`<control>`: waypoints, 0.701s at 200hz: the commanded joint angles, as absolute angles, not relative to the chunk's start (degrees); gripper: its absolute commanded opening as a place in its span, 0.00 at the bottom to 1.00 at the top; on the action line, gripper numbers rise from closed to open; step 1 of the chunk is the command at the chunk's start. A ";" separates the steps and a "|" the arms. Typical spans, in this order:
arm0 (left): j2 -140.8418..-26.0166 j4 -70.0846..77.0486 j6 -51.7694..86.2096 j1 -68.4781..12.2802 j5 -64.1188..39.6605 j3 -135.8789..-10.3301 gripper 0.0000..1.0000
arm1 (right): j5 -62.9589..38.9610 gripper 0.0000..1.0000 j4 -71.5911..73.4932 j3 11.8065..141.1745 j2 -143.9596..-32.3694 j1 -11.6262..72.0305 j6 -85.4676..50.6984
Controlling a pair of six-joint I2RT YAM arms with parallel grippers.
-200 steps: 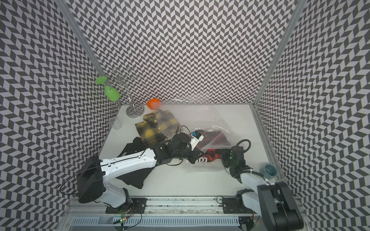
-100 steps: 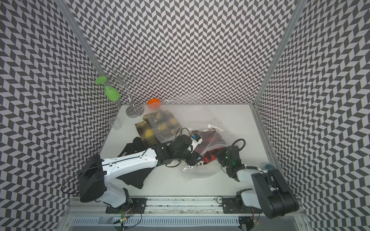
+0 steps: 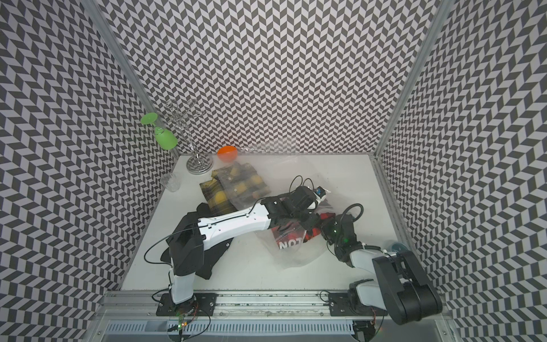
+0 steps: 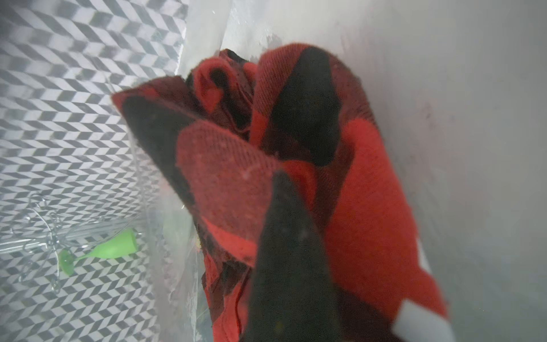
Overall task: Place the folded shirt into the vacuum bag
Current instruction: Place the shirt in the vacuum bag.
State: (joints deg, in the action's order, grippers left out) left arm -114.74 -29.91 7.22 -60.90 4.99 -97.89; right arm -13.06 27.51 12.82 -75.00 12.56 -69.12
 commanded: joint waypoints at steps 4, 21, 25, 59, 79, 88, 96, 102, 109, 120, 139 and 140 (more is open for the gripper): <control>-117.44 -32.48 4.09 -60.76 7.02 -103.50 0.39 | -13.53 0.23 32.32 13.80 -76.08 12.11 -69.79; -117.53 -31.20 4.29 -60.77 5.14 -105.15 0.16 | -13.88 0.22 33.28 13.71 -76.57 12.04 -69.68; -117.20 -30.57 4.26 -60.81 4.75 -105.20 0.11 | -13.97 0.22 33.63 13.63 -76.72 12.07 -69.70; -113.32 -26.08 5.35 -60.82 0.25 -103.99 0.00 | -14.33 0.21 37.77 13.18 -76.73 12.04 -69.14; -111.94 -24.82 6.08 -61.06 -3.53 -104.05 0.00 | -13.86 0.19 41.65 13.18 -76.05 12.50 -68.91; -111.40 -24.09 6.09 -61.58 -5.30 -104.27 0.00 | -13.51 0.19 45.63 11.25 -75.95 13.19 -69.25; -111.15 -23.74 5.96 -62.27 -6.41 -104.80 0.00 | -12.92 0.19 47.15 12.11 -75.86 14.10 -69.09; -111.12 -23.75 5.72 -62.85 -6.77 -105.64 0.00 | -12.23 0.19 47.54 13.77 -75.68 14.98 -68.64; -111.16 -23.89 5.40 -63.41 -7.34 -106.50 0.00 | -11.60 0.19 48.28 15.34 -75.60 16.12 -67.66; -111.42 -24.53 4.98 -64.09 -7.67 -107.85 0.00 | -10.92 0.19 48.40 17.46 -75.64 17.51 -66.57; -111.37 -25.22 4.91 -64.16 -7.83 -108.43 0.00 | -11.43 0.19 49.57 20.83 -76.46 18.08 -64.10; -111.32 -25.27 4.92 -64.16 -7.78 -108.35 0.00 | -11.34 0.19 49.35 21.05 -76.55 18.09 -63.87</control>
